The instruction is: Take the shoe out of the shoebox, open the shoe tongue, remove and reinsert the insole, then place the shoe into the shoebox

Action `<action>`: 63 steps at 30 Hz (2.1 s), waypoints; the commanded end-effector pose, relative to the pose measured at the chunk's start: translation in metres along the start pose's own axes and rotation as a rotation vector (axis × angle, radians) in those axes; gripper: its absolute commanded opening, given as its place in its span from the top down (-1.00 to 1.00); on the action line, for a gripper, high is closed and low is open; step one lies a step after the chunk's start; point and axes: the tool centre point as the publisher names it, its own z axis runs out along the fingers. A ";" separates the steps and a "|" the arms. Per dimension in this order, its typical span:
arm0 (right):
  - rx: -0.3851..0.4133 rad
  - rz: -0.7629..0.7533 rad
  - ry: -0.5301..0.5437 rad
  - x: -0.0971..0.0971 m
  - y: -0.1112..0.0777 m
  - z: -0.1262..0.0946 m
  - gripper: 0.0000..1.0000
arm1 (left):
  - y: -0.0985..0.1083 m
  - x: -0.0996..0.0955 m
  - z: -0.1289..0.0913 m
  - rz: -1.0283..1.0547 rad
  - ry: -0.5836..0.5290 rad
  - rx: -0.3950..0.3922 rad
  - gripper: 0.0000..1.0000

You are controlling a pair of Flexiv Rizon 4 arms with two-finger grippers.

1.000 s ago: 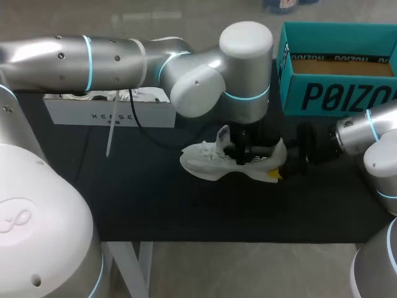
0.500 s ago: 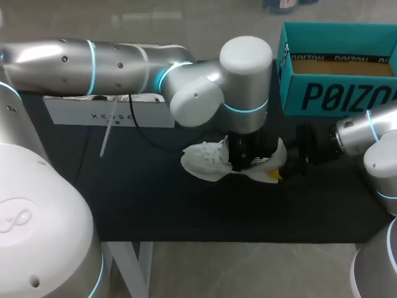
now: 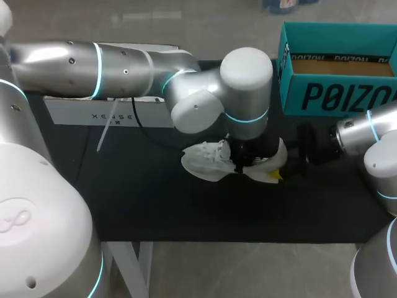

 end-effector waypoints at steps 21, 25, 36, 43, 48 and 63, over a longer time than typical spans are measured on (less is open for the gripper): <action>0.002 0.003 0.000 -0.001 0.003 0.001 1.00 | 0.024 -0.007 -0.005 -0.160 -0.017 -0.024 1.00; 0.002 0.003 0.000 -0.001 0.003 0.001 1.00 | 0.034 -0.007 -0.022 -0.266 0.027 0.029 1.00; 0.002 0.003 0.000 -0.001 0.003 0.001 1.00 | 0.039 -0.013 -0.058 -0.349 0.116 0.182 1.00; 0.002 0.003 0.000 -0.001 0.003 0.001 1.00 | 0.038 -0.021 -0.085 -0.372 0.156 0.378 1.00; 0.002 0.003 0.000 -0.001 0.003 0.001 1.00 | 0.017 -0.029 -0.120 -0.302 0.129 0.464 1.00; 0.002 0.003 0.000 -0.001 0.003 0.001 1.00 | -0.044 -0.054 -0.100 -0.106 0.197 0.378 1.00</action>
